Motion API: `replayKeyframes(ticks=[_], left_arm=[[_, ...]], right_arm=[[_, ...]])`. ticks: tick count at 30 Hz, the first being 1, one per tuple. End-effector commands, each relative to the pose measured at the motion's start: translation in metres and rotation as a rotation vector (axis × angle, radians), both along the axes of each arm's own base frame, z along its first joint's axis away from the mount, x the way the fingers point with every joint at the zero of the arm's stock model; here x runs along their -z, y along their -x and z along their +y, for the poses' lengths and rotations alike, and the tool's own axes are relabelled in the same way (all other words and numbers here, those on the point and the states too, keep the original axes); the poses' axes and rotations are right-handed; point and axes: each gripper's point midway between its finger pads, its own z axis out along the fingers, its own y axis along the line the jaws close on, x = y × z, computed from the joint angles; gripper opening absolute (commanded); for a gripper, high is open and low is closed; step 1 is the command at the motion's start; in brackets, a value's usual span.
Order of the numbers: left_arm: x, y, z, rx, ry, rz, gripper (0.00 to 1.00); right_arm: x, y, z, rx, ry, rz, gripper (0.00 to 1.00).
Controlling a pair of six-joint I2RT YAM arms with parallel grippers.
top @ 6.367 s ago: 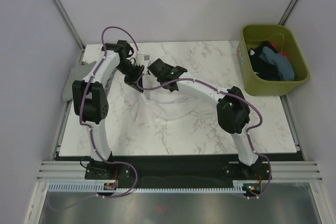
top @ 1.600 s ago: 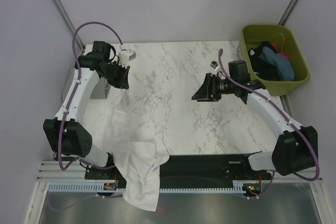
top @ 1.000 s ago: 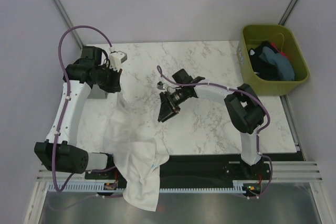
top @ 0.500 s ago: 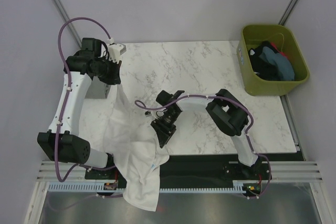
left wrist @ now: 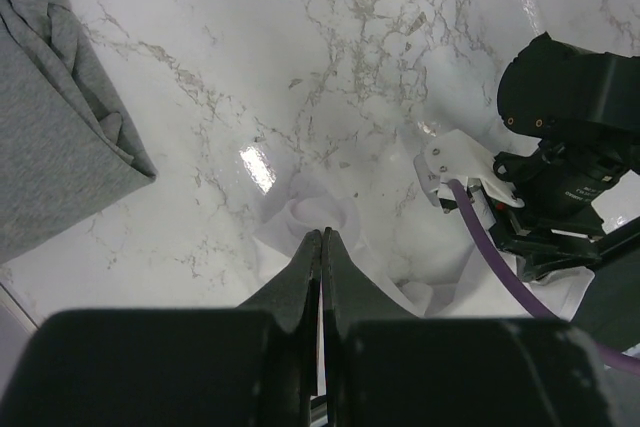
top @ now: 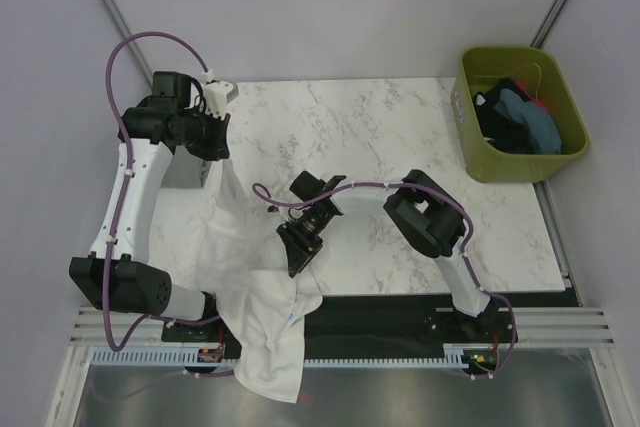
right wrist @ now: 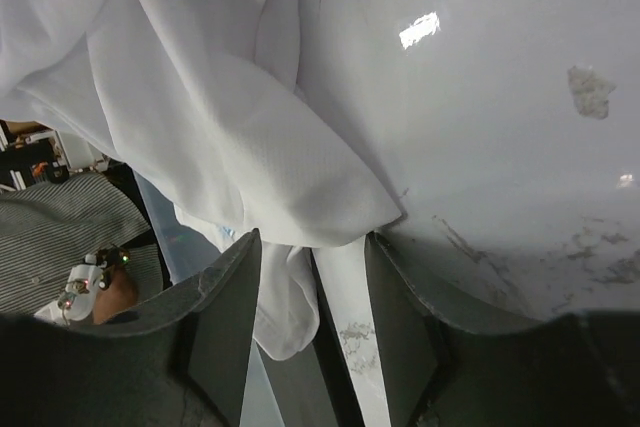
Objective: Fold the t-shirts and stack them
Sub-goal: Flatten the tshirt out
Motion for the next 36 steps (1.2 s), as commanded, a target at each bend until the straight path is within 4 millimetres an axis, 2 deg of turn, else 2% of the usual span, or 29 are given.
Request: replayKeyframes(ticks=[1,5,6,9,11,12,13,15,16,17,19,20,21,22,23,25,26,28,29,30,31,32,34,35,36], left_arm=[[-0.022,0.003,-0.002,-0.018,0.032,-0.061,0.02],[-0.022,0.004,-0.001,-0.021,0.027,-0.066,0.02],[-0.023,0.004,-0.001,-0.02,0.026,-0.07,0.02],[-0.023,0.004,-0.001,-0.024,0.028,-0.069,0.02],[-0.025,0.003,-0.001,-0.024,0.031,-0.074,0.02],[-0.028,0.002,-0.001,-0.024,0.032,-0.084,0.02],[-0.029,-0.001,-0.001,-0.023,0.032,-0.087,0.02],[-0.035,-0.007,-0.002,-0.02,0.033,-0.108,0.02],[-0.032,-0.012,-0.002,-0.019,0.031,-0.095,0.02],[-0.035,-0.016,-0.002,-0.018,0.032,-0.104,0.02],[-0.029,-0.024,-0.005,-0.009,0.042,-0.083,0.02],[-0.026,-0.027,-0.007,-0.004,0.048,-0.076,0.02],[-0.021,-0.029,-0.009,0.002,0.055,-0.061,0.02],[-0.021,-0.032,-0.014,0.013,0.076,-0.053,0.02],[-0.009,-0.037,-0.018,0.021,0.084,-0.016,0.02],[-0.002,-0.044,-0.026,0.041,0.098,0.019,0.02],[0.004,-0.048,-0.032,0.056,0.099,0.04,0.02],[0.021,-0.061,-0.041,0.069,0.107,0.097,0.02],[0.013,-0.07,-0.048,0.086,0.126,0.077,0.02],[0.028,-0.081,-0.052,0.09,0.13,0.115,0.02],[0.013,-0.096,-0.057,0.094,0.146,0.07,0.02],[0.011,-0.104,-0.059,0.095,0.15,0.065,0.02],[0.013,-0.131,-0.063,0.091,0.154,0.048,0.02],[0.016,-0.139,-0.063,0.089,0.152,0.046,0.02],[0.018,-0.144,-0.064,0.091,0.154,0.046,0.02]], right_arm=[[0.03,-0.026,0.015,0.059,-0.006,-0.116,0.54],[0.034,-0.026,0.016,0.064,-0.004,-0.097,0.33],[0.034,-0.026,0.017,0.062,-0.005,-0.098,0.21],[0.034,-0.03,0.015,0.066,-0.009,-0.109,0.06],[0.027,-0.041,0.011,0.089,-0.012,-0.135,0.02],[0.026,-0.051,0.006,0.113,0.0,-0.17,0.0],[0.014,-0.063,0.003,0.141,-0.01,-0.202,0.0],[0.005,-0.103,-0.02,0.234,0.019,-0.271,0.0],[-0.009,-0.119,-0.032,0.253,0.02,-0.329,0.0],[-0.018,-0.145,-0.051,0.307,0.027,-0.37,0.0],[-0.041,-0.174,-0.081,0.335,0.044,-0.5,0.0],[-0.05,-0.196,-0.103,0.384,0.054,-0.541,0.0],[-0.065,-0.207,-0.115,0.399,0.049,-0.598,0.0],[-0.069,-0.217,-0.13,0.403,0.072,-0.645,0.0],[-0.078,-0.233,-0.147,0.441,0.082,-0.677,0.0],[-0.09,-0.246,-0.166,0.471,0.097,-0.708,0.0],[-0.099,-0.262,-0.182,0.516,0.11,-0.737,0.0],[-0.105,-0.278,-0.196,0.551,0.124,-0.764,0.0],[-0.114,-0.293,-0.207,0.582,0.13,-0.795,0.0],[-0.113,-0.301,-0.212,0.596,0.14,-0.801,0.0],[-0.115,-0.309,-0.215,0.608,0.143,-0.814,0.0],[-0.129,-0.325,-0.222,0.641,0.14,-0.853,0.0],[-0.129,-0.342,-0.229,0.662,0.156,-0.87,0.0],[-0.141,-0.353,-0.231,0.672,0.153,-0.912,0.0],[-0.139,-0.361,-0.234,0.667,0.175,-0.941,0.0]])
